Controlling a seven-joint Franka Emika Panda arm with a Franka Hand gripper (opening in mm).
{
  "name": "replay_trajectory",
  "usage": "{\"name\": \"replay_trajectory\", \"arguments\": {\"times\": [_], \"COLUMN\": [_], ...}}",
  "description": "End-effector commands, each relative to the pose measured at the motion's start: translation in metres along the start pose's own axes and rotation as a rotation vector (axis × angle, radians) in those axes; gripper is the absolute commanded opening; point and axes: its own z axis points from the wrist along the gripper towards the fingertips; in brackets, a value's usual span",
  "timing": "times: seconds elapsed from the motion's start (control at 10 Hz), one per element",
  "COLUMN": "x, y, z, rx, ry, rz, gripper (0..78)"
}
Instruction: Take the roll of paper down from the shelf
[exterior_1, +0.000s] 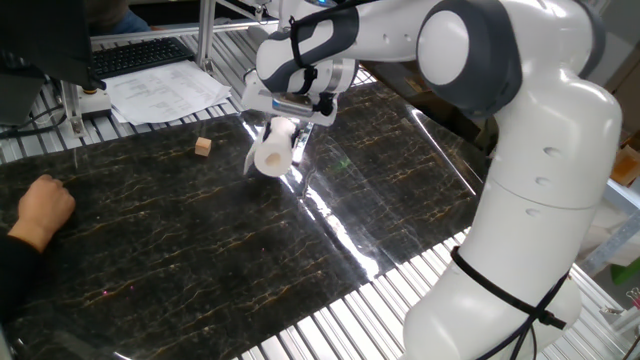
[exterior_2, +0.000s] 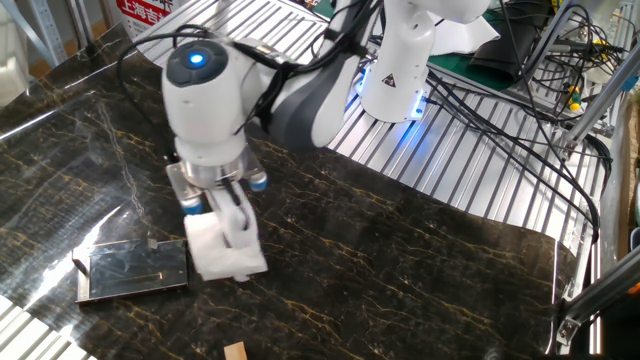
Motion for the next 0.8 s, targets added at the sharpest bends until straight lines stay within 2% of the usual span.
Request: {"name": "replay_trajectory", "arguments": {"times": [0.1, 0.2, 0.4, 0.6, 0.8], "x": [0.016, 0.015, 0.015, 0.017, 0.018], "y": [0.003, 0.003, 0.003, 0.003, 0.003], "z": [0.017, 0.021, 0.02, 0.011, 0.007], "rx": [0.01, 0.023, 0.075, 0.077, 0.076], "ry": [0.014, 0.02, 0.063, 0.103, 0.101], "rz": [-0.208, -0.227, -0.33, -0.368, -0.401], "gripper": [1.3, 1.3, 1.3, 1.3, 1.3]}}
